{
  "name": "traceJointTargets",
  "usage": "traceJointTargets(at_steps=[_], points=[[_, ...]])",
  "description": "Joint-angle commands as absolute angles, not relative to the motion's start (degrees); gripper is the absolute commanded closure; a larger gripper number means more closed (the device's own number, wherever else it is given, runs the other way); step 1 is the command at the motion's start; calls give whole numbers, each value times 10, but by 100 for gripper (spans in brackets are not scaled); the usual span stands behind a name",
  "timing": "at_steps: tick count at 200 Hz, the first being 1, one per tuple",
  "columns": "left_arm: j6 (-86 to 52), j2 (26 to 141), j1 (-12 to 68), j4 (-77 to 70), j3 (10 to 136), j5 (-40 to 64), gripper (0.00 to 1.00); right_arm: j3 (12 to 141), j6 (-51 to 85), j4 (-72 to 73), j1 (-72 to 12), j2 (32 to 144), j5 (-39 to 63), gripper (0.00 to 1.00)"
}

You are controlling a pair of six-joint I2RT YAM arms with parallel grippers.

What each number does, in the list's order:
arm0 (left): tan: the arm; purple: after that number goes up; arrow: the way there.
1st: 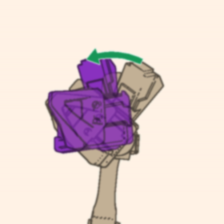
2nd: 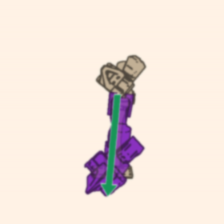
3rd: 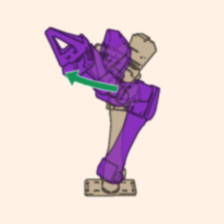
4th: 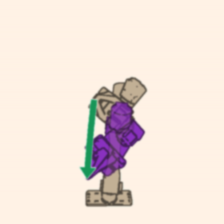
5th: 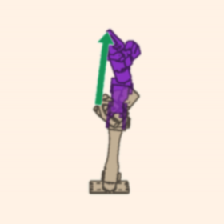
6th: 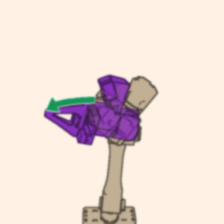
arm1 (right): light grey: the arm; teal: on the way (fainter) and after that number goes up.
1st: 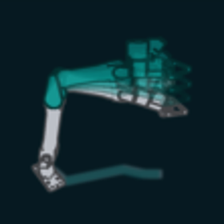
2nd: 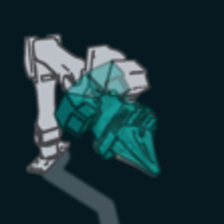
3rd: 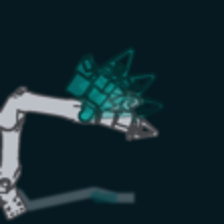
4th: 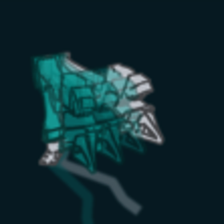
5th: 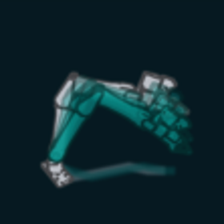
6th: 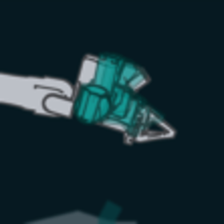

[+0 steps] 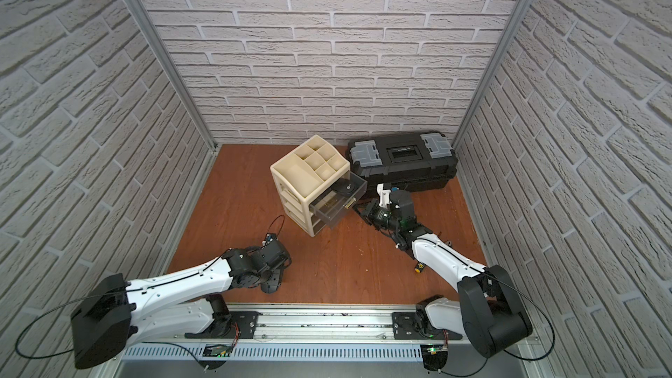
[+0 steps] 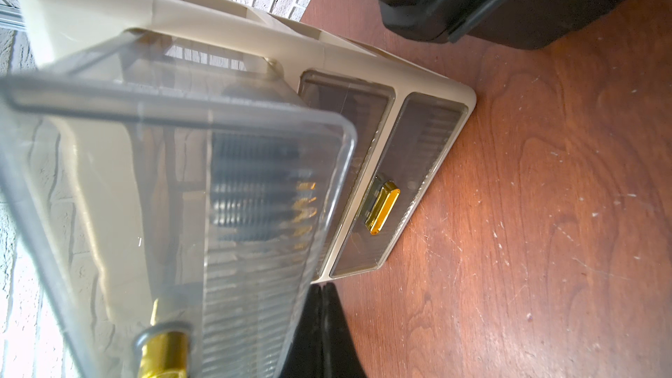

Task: Take the mice out of the drawer
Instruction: Place the mouse at the center of the board, then adjust the mouse in the drawer.

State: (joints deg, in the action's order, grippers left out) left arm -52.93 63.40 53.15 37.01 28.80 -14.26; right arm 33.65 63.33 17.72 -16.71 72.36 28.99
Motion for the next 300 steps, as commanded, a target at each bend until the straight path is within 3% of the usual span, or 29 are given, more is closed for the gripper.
traceJointTargets(at_steps=[1,42,93,114,138,182,224,300], points=[[-515,642,525,363,285,-139,32,337,622,196,-167,714,292,97],[-510,629,524,391,311,-147,8,333,620,193,-166,710,291,97],[-469,601,525,500,472,-170,7,325,618,196,-166,708,290,97],[-440,620,526,561,582,-186,15,321,617,197,-166,707,288,97],[-407,662,527,603,722,-183,31,313,618,199,-166,705,285,97],[-328,792,529,608,960,-120,73,307,621,206,-166,705,284,97],[-255,914,526,570,1090,-69,100,312,626,221,-166,705,289,97],[-177,1089,509,527,1209,-67,100,310,633,233,-165,702,292,97]])
